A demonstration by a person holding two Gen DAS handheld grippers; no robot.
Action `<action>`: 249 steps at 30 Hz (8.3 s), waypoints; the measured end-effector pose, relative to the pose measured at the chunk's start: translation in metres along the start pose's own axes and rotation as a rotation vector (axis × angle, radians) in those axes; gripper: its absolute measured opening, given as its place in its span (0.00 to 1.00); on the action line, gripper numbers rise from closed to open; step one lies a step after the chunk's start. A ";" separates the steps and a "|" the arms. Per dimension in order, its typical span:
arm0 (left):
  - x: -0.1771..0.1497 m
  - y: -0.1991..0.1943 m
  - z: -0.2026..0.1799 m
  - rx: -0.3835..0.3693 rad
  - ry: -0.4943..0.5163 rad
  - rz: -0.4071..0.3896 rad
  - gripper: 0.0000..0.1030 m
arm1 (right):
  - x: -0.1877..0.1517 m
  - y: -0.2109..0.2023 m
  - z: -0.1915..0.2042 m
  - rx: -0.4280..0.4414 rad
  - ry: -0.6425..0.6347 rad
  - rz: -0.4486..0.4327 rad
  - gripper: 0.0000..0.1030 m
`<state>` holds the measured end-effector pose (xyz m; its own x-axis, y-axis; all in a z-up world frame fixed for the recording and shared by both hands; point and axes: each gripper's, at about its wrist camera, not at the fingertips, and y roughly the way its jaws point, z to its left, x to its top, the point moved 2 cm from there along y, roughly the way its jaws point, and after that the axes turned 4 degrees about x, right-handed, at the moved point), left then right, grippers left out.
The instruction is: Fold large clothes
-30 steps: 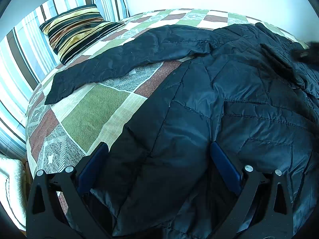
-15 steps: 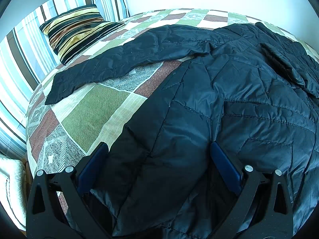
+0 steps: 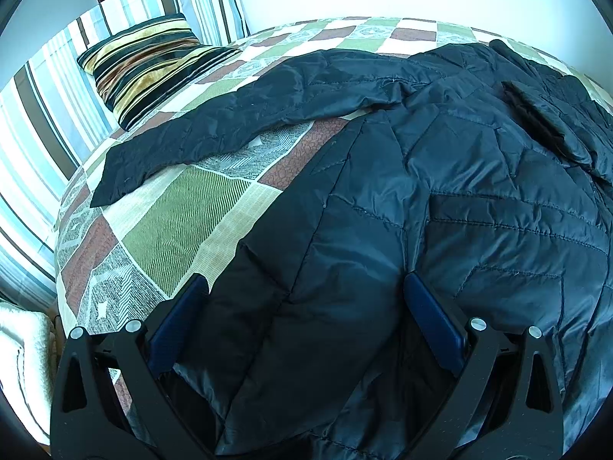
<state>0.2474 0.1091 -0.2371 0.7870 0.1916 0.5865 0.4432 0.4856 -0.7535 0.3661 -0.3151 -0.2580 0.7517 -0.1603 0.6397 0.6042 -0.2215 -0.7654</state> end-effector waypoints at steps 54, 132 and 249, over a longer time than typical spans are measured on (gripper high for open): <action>0.058 0.154 0.295 -0.218 -0.629 0.122 0.12 | -0.003 -0.002 -0.001 -0.145 0.023 -0.011 0.81; 0.065 -0.110 -0.336 -0.774 0.436 -0.083 0.45 | -0.004 0.003 -0.014 -0.093 0.067 -0.012 0.80; -0.077 -0.029 0.114 -0.514 0.152 0.054 0.78 | -0.200 -0.166 -0.098 0.158 0.097 0.094 0.77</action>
<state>0.1255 0.1771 -0.2261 0.8510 0.0607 0.5217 0.5231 -0.0093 -0.8522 0.0899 -0.3403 -0.2521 0.7823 -0.2670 0.5627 0.5722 -0.0487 -0.8186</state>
